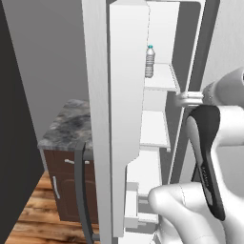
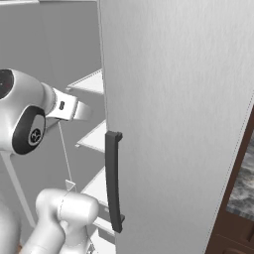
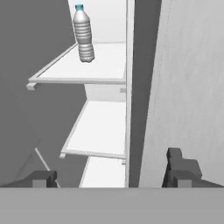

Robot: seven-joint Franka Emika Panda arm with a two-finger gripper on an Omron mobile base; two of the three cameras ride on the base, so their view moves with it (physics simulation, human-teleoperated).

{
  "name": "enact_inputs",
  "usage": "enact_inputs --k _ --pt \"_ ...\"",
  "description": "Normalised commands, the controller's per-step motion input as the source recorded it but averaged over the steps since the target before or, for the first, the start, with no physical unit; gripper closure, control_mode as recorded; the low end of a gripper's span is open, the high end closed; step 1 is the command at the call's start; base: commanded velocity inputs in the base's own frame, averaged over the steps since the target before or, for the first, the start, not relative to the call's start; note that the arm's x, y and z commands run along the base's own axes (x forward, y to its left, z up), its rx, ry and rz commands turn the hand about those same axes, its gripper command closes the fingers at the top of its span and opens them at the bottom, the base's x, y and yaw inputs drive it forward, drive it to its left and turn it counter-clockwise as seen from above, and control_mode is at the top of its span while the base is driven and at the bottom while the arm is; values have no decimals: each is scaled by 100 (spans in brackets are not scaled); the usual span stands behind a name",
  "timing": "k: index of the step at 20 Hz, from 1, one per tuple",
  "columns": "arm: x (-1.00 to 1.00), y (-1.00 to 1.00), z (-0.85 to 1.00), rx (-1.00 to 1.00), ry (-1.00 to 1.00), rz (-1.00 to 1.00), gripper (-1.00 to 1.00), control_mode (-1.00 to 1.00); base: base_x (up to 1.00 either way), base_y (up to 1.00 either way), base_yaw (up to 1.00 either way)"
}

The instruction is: Take the bottled waters from the counter and place them in the freezer to freeze. Close the freezer door after placing the bottles.

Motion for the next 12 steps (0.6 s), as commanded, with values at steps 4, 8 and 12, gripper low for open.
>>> enact_inputs --k 4,8,12 --pt "-68 0 -47 0 14 0 -100 -100 0 0 0" --pt "-56 0 -58 0 18 0 -100 -100 0 0 0" --pt "-13 0 -30 0 16 0 -100 -100 0 0 0"
